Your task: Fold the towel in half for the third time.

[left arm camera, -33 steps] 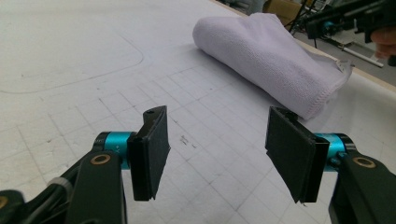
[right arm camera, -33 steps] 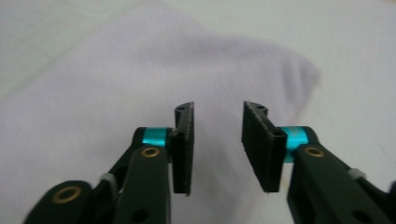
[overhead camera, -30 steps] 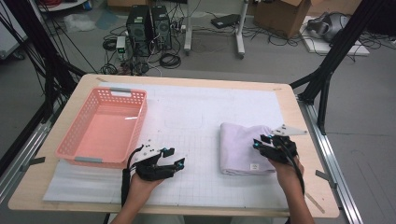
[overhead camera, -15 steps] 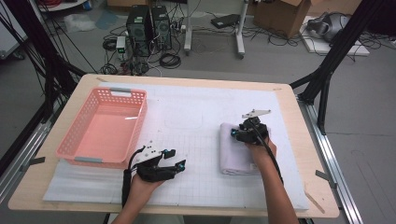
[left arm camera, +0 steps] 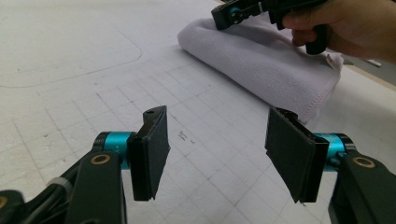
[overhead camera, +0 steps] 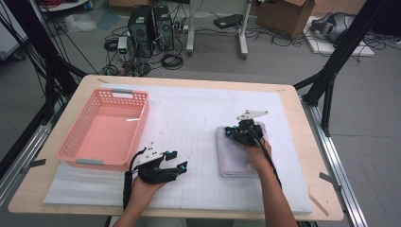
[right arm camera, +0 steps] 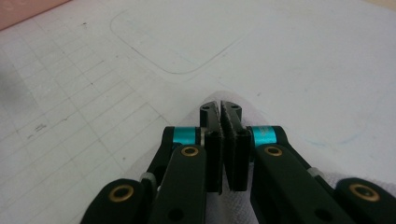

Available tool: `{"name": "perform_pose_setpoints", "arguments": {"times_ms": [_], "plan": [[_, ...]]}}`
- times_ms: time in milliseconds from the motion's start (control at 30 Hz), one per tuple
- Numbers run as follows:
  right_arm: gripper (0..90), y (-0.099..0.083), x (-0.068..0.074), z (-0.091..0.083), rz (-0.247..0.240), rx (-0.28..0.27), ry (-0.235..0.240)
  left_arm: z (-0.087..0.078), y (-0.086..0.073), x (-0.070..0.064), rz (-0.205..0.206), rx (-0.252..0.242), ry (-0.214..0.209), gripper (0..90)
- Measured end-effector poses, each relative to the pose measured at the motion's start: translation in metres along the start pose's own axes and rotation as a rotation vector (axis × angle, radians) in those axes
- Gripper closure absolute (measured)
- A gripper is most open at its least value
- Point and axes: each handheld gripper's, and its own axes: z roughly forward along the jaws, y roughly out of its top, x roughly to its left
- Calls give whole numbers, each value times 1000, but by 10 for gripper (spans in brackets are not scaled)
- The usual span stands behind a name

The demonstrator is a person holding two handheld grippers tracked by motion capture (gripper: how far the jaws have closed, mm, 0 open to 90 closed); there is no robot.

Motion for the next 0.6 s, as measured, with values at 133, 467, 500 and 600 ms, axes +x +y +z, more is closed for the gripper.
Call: {"name": "perform_pose_setpoints", "arguments": {"times_ms": [133,467,500,600], "plan": [[659,0,-4,-5,24,-25,-117,0,0,0,-2,-3,0,397],[769,-21,-42,-42,78,14,-293,1,0,-1,-2,-2,-2,397],[774,-26,-44,-39,84,36,-301,1,0,-1,-1,-3,-3,397],[789,-40,-53,-33,110,92,-360,1,0,-1,-2,-2,-3,397]]}}
